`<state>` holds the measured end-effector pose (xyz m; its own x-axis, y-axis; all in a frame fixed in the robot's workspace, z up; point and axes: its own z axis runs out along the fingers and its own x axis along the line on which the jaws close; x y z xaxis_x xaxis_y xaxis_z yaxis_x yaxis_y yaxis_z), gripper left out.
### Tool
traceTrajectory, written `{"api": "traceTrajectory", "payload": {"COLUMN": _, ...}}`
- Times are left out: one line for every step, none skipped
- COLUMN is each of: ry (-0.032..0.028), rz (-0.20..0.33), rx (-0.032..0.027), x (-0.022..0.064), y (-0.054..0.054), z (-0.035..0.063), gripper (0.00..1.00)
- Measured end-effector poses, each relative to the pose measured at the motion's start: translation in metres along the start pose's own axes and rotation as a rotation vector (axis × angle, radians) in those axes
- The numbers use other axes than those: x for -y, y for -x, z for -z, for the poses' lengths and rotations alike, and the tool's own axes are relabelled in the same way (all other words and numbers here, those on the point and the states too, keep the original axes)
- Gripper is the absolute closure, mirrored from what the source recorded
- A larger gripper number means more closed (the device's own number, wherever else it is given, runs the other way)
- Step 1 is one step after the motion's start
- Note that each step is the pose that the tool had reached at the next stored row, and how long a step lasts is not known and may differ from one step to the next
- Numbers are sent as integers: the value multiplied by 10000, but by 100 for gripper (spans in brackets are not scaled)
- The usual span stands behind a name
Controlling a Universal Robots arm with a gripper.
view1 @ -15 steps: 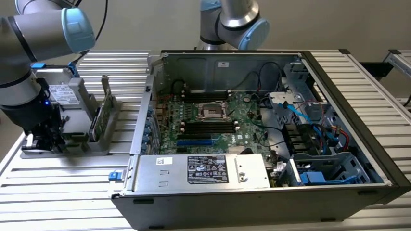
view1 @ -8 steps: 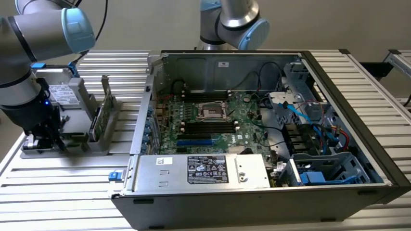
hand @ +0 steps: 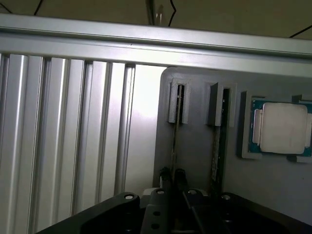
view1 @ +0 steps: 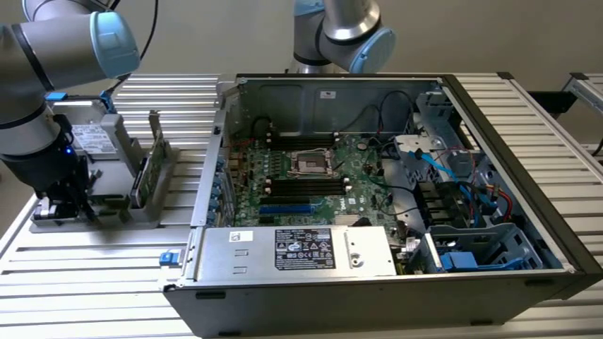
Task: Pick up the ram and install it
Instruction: 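Pick up the ram and move it above insertion slot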
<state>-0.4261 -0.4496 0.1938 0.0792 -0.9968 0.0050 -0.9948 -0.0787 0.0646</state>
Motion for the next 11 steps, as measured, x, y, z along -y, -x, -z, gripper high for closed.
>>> {"api": "traceTrajectory", "payload": {"ry": 1, "rz": 0, "rx": 0, "x": 0, "y": 0, "z": 0, "gripper": 86}}
{"api": "traceTrajectory", "payload": {"ry": 0, "rz": 0, "rx": 0, "x": 0, "y": 0, "z": 0, "gripper": 86}}
{"api": "traceTrajectory", "payload": {"ry": 1, "rz": 0, "rx": 0, "x": 0, "y": 0, "z": 0, "gripper": 86}}
{"api": "traceTrajectory", "payload": {"ry": 0, "rz": 0, "rx": 0, "x": 0, "y": 0, "z": 0, "gripper": 86}}
{"api": "traceTrajectory", "payload": {"ry": 0, "rz": 0, "rx": 0, "x": 0, "y": 0, "z": 0, "gripper": 86}}
{"api": "traceTrajectory", "payload": {"ry": 0, "rz": 0, "rx": 0, "x": 0, "y": 0, "z": 0, "gripper": 86}}
{"api": "traceTrajectory", "payload": {"ry": 0, "rz": 0, "rx": -1, "x": 0, "y": 0, "z": 0, "gripper": 86}}
{"api": "traceTrajectory", "payload": {"ry": 0, "rz": -1, "rx": -2, "x": 0, "y": 0, "z": 0, "gripper": 86}}
{"api": "traceTrajectory", "payload": {"ry": 0, "rz": 0, "rx": -2, "x": 0, "y": 0, "z": 0, "gripper": 86}}
{"api": "traceTrajectory", "payload": {"ry": 0, "rz": 0, "rx": -2, "x": 0, "y": 0, "z": 0, "gripper": 86}}
{"api": "traceTrajectory", "payload": {"ry": 1, "rz": 0, "rx": -2, "x": 0, "y": 0, "z": 0, "gripper": 86}}
